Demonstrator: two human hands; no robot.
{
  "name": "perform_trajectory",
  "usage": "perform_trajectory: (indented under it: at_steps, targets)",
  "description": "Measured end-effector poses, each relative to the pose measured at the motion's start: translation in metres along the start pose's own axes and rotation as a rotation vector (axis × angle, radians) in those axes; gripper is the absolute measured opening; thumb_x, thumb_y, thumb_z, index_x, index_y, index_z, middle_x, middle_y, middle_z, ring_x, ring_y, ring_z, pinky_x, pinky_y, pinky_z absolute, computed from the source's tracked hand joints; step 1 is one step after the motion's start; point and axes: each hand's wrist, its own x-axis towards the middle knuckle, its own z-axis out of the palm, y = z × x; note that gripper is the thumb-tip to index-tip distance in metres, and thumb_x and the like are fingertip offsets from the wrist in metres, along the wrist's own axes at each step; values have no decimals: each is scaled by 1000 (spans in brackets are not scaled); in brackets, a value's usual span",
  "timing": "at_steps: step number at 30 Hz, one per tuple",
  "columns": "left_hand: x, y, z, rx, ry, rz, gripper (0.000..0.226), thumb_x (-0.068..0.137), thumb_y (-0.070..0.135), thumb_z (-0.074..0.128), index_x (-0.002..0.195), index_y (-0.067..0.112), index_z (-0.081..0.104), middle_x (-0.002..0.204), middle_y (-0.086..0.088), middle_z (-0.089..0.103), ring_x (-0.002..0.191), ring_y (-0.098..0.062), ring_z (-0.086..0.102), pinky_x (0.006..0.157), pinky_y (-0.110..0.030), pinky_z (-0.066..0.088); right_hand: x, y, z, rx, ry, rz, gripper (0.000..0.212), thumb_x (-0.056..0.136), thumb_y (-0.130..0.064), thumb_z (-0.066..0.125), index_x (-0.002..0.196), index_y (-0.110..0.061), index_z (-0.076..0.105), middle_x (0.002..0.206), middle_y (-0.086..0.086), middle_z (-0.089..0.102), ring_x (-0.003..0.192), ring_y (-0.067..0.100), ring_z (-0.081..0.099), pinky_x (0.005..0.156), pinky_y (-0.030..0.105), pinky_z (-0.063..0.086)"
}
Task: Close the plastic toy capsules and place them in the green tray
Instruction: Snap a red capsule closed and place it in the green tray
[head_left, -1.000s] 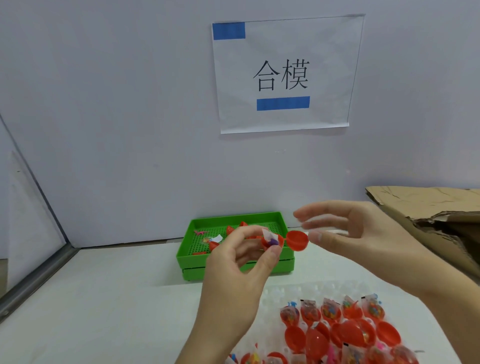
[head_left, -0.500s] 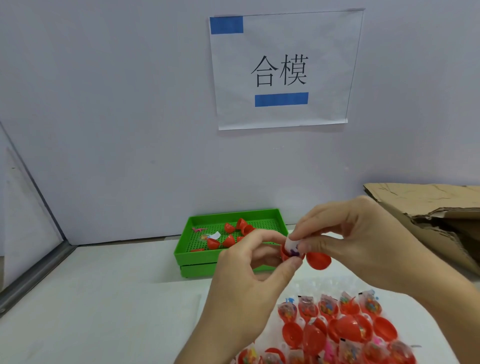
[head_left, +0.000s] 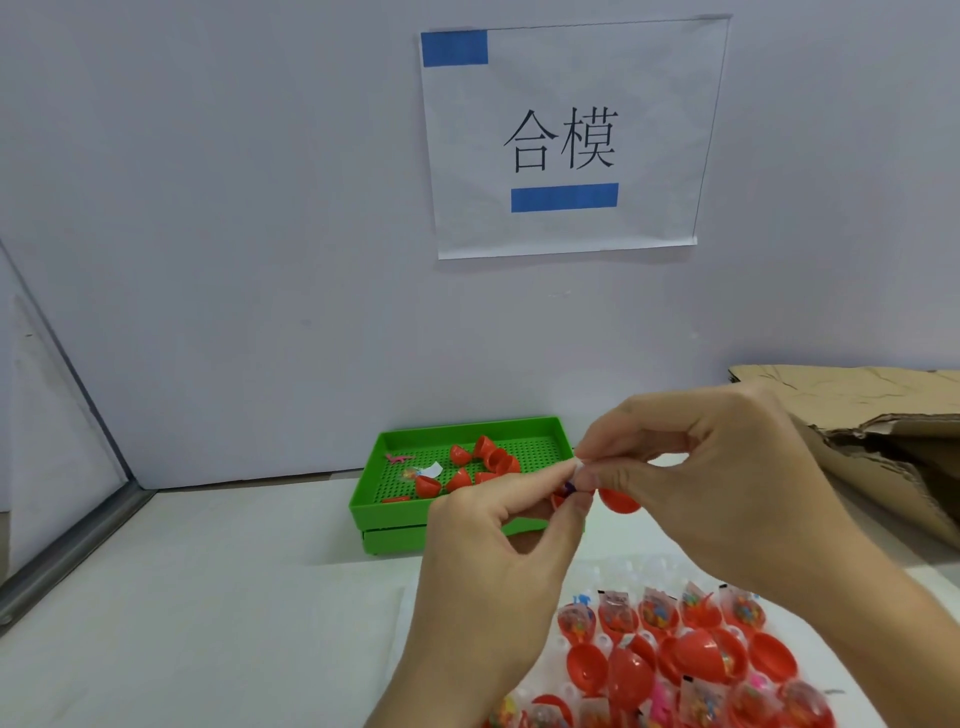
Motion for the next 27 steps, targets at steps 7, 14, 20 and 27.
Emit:
perform_trajectory:
  at_steps: [7,14,20,27]
  targets:
    - [3,1,-6,-17,39,-6,39,85,16,74,79,54,74,78,16,76,76,-6,74,72,-22,59,-2,-2,6,4,-9,2,27,79,2,79,80,-24,79,69,-21,73,60,-2,69,63,18,57]
    - [5,-3,-9,-37,48,-16,36,86,20,73,82,56,73,81,14,76,81,-10,74,80,-28,60,-3,-8,10,-89,0,-25,33,82,-2,77,97,-31,77,84,-17,76,79,-12,69,75,13,56]
    - [6,-7,-12,-226,71,-46,18,75,33,72,89,42,78,88,5,78,89,-15,75,83,-28,59,3,15,-16,99,-174,283,48,72,-56,68,118,-42,64,111,-23,70,98,-7,67,84,15,55]
    - [6,-12,-12,-184,32,-67,19,74,32,72,90,41,79,88,7,78,88,-14,75,85,-29,59,3,33,-1,373,-289,338,31,73,-35,75,104,-33,76,97,-6,78,93,11,74,88,36,54]
